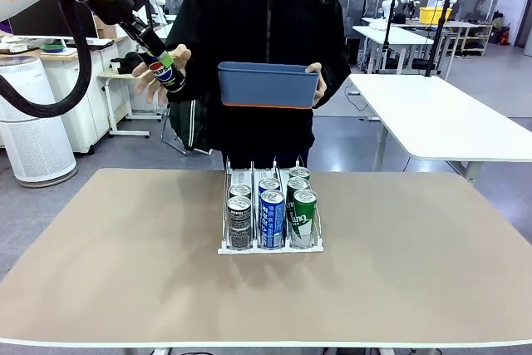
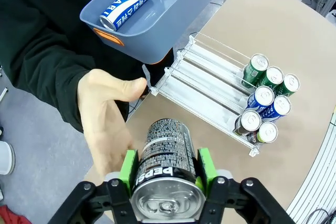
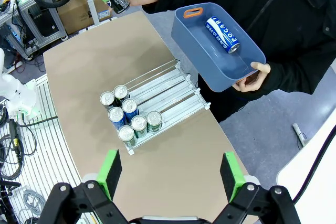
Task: Fill the beverage cans into the dispenser.
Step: Place the picked Pepsi coke in the line of the Automatic Can Dispenser with the same cans.
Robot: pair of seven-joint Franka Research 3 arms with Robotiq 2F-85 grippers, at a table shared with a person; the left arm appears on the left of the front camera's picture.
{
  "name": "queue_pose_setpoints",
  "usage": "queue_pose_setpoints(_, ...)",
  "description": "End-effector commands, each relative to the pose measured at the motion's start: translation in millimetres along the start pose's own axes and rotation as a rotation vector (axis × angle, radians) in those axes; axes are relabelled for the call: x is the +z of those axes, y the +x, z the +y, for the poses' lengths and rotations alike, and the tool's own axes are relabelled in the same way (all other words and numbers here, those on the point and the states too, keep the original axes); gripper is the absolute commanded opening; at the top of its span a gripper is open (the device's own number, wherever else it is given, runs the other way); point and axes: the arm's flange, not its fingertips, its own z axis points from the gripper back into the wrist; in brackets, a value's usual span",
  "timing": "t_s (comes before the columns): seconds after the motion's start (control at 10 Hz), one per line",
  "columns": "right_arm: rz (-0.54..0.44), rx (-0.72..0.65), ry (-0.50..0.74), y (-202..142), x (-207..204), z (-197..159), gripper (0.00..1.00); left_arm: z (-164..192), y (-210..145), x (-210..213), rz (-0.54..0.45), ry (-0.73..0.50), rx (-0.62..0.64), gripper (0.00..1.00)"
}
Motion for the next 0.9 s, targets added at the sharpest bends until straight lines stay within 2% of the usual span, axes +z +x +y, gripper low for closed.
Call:
queue_pose_setpoints(0.0, -0.007, -0.010, 0.003, 0.1, 0.5, 0.0, 1.00, 2.1, -1.7, 2.8, -0.009, 0.000, -0.010, 0.00)
queue_pose_setpoints(0.7, -0.007, -0.010, 0.003, 0.1, 0.5, 0.0, 1.00, 2.1, -1.7, 2.8, -0.009, 0.000, -0.010, 0.00)
queue_pose_setpoints(0.8, -0.007, -0.010, 0.003, 0.1, 0.5, 0.0, 1.00, 0.0, 0.0, -0.1, 0.000, 0.000, 0.000, 0.58)
